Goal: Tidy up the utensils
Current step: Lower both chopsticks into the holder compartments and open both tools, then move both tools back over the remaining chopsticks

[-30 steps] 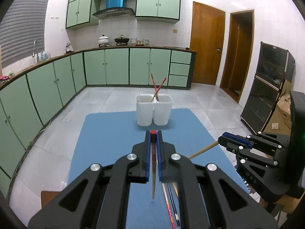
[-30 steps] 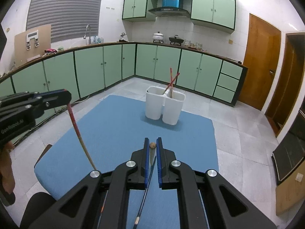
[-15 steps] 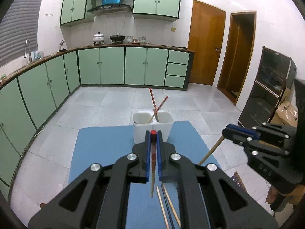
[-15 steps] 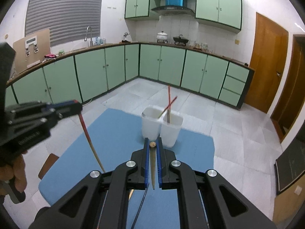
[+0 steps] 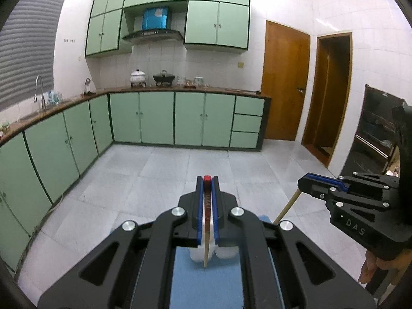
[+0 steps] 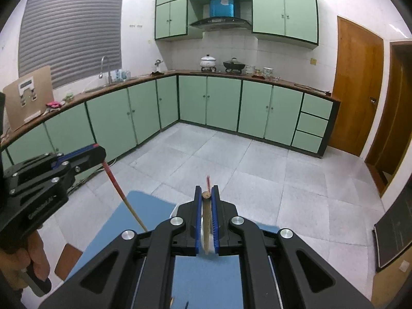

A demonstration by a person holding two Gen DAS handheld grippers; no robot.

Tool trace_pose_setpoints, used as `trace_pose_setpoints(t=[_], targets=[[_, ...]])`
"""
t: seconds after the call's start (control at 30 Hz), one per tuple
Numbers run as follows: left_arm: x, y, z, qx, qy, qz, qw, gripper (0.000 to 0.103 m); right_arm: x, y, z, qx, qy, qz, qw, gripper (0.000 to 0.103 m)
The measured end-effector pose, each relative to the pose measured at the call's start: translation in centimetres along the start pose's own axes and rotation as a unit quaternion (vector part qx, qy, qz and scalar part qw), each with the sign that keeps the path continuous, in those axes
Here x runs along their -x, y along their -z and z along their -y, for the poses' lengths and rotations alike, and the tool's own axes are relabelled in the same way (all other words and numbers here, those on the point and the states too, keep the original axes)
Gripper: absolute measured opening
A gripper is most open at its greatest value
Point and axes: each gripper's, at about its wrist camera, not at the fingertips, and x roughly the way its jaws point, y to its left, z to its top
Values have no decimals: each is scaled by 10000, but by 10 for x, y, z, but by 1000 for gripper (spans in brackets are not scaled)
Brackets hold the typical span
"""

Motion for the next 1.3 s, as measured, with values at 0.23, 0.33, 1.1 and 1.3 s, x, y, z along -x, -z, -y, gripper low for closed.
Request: trace_pose_setpoints(t=[0.23,0.33,1.1,1.3], targets=[[-58,-12,3,6,-40,66,10000,5,-58,-20,19,-117,67,-37,9999,7],[-86,-4,2,47,-12,-40,10000,5,-85,-13,25,-168,74,-167,9997,7],[-34,67,-21,70,-297,-547,9980,52,-18,67,18,-561,181,198,9981,34],[53,157,-23,190,-484,-599,9968,58,60,179,-12,-506,412,559,9963,39]])
